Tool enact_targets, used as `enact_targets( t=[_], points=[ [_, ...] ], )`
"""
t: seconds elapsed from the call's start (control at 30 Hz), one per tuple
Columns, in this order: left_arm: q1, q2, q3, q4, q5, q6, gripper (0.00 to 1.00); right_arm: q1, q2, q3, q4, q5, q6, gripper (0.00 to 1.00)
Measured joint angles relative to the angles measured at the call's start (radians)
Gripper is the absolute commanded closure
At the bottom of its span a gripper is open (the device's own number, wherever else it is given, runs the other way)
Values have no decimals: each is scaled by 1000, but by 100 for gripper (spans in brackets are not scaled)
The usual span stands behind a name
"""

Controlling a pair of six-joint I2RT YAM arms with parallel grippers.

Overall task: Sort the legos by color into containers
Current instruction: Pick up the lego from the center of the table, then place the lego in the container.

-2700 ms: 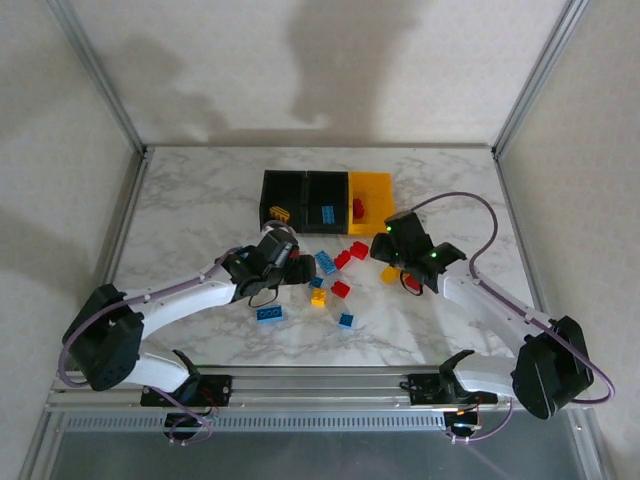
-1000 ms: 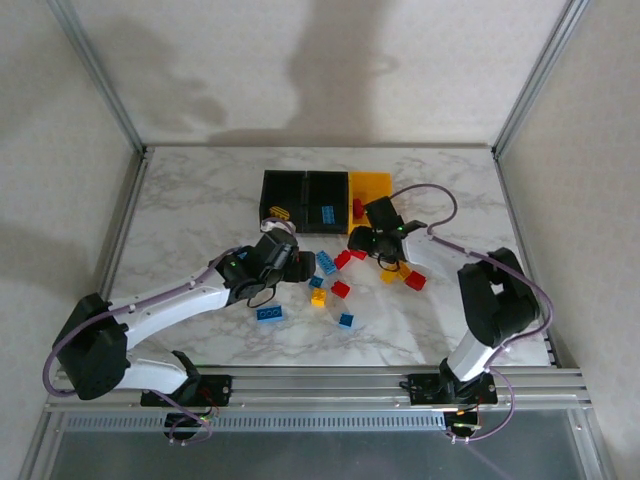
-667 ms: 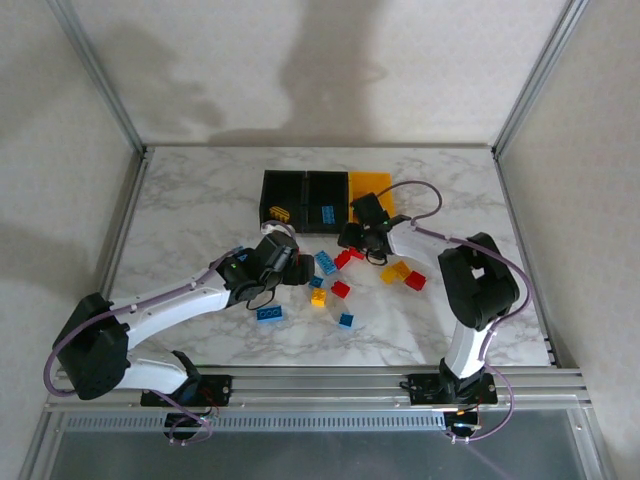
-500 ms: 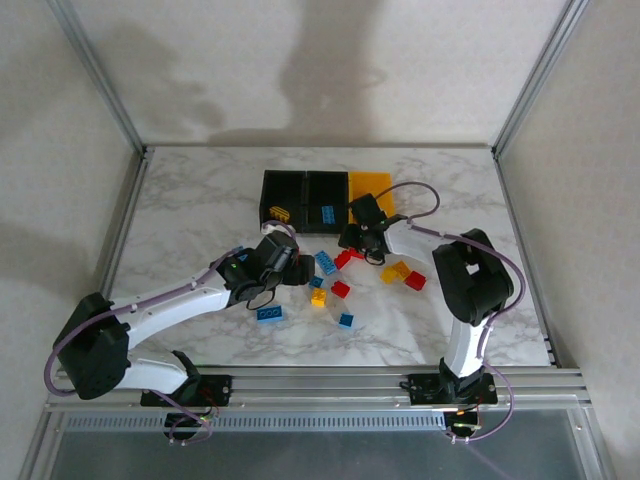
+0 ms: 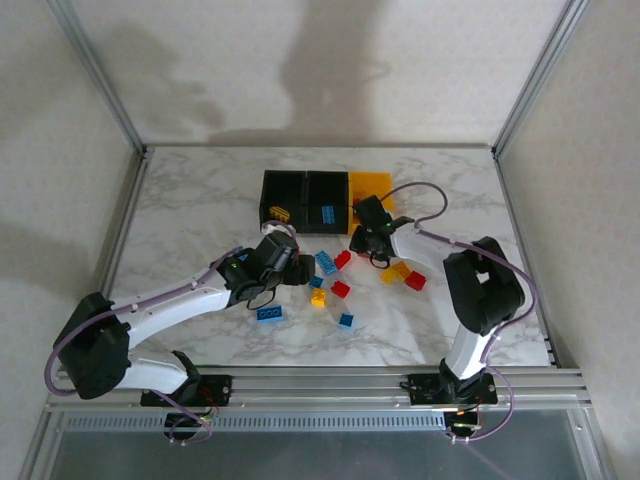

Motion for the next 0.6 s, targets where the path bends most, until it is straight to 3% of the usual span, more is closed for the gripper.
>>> enact_targets(
  t=[0.3, 0.6],
  points=[
    [0, 13, 0, 16, 24, -23, 19, -52, -50, 182, -36, -22, -15, 65],
    [0, 13, 0, 22, 25, -23, 19, -123, 125, 376, -6, -11, 96, 64]
  ],
)
